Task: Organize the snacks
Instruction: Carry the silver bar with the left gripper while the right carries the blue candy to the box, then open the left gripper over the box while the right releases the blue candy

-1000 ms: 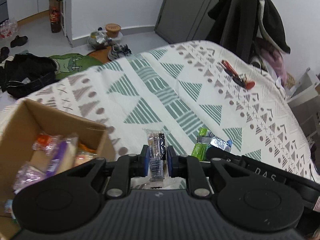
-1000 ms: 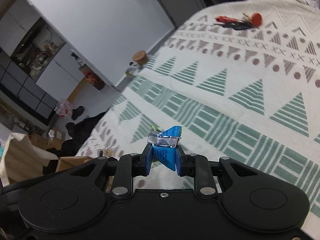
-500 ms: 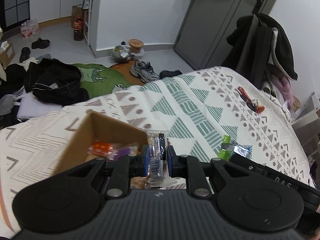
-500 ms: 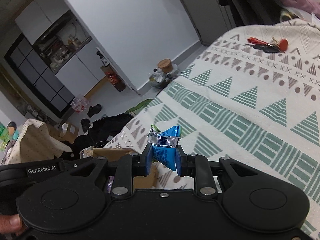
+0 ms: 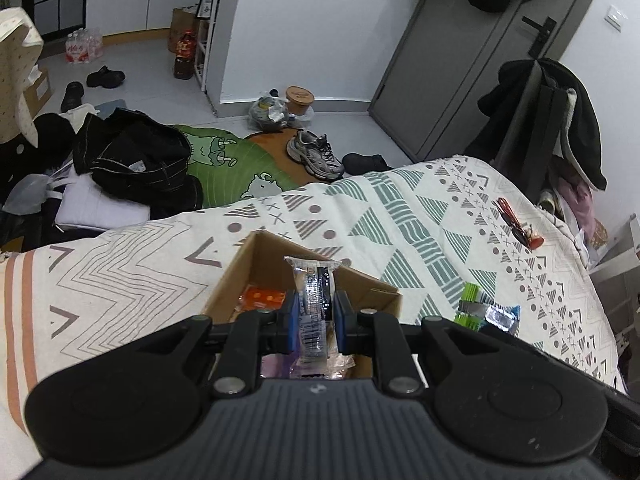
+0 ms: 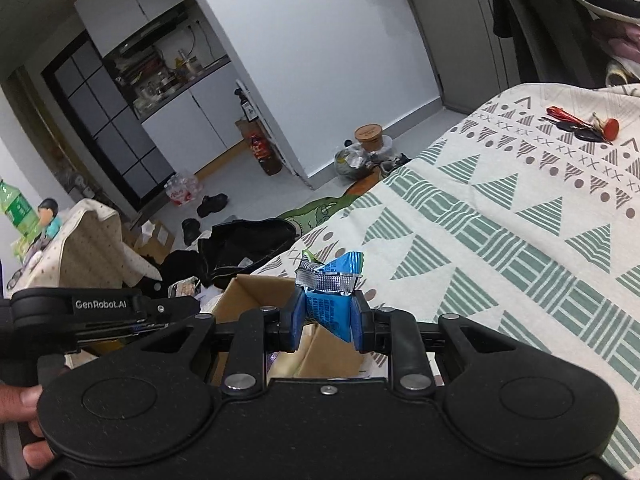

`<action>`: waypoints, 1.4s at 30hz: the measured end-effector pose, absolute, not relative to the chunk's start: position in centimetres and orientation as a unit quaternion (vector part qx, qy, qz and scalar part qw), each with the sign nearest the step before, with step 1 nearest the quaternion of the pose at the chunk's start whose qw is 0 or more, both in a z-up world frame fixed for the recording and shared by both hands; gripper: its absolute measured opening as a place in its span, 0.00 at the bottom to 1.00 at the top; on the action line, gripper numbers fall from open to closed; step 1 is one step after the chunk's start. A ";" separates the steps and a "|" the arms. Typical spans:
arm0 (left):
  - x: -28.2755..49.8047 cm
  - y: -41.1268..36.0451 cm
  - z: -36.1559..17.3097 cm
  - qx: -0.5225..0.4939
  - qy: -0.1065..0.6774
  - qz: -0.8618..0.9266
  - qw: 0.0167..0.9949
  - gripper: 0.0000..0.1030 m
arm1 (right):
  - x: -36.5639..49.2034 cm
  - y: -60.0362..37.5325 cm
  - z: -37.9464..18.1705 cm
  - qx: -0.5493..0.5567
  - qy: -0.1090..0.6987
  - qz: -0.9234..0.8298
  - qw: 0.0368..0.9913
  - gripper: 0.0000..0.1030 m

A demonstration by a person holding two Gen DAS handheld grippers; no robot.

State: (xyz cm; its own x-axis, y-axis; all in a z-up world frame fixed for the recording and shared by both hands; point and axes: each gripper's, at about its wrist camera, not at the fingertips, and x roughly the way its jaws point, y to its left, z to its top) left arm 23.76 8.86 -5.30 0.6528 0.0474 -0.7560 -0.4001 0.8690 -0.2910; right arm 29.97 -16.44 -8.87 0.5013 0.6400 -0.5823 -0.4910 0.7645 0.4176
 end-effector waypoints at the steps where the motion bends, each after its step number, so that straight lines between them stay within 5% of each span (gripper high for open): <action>1: 23.7 9.2 -5.4 -0.226 0.395 0.128 0.881 0.16 | 29.9 -16.2 -8.9 0.097 0.376 0.329 0.861 0.23; 28: 23.3 15.4 -6.9 -0.249 0.402 0.147 0.869 0.23 | 29.1 -10.0 -9.3 0.076 0.378 0.377 0.842 0.23; 32: 22.7 15.8 -6.5 -0.247 0.403 0.147 0.869 0.25 | 28.2 -8.7 -8.8 0.071 0.370 0.402 0.835 0.46; 34: 22.3 15.9 -6.2 -0.246 0.403 0.145 0.870 0.27 | 27.9 -8.5 -8.8 0.064 0.370 0.398 0.837 0.46; 39: 21.2 16.0 -5.1 -0.244 0.396 0.149 0.873 0.51 | 27.4 -9.6 -8.9 0.067 0.384 0.373 0.842 0.46; 42: 20.4 16.0 -4.3 -0.242 0.390 0.147 0.876 0.52 | 26.6 -10.5 -8.4 0.068 0.384 0.368 0.844 0.46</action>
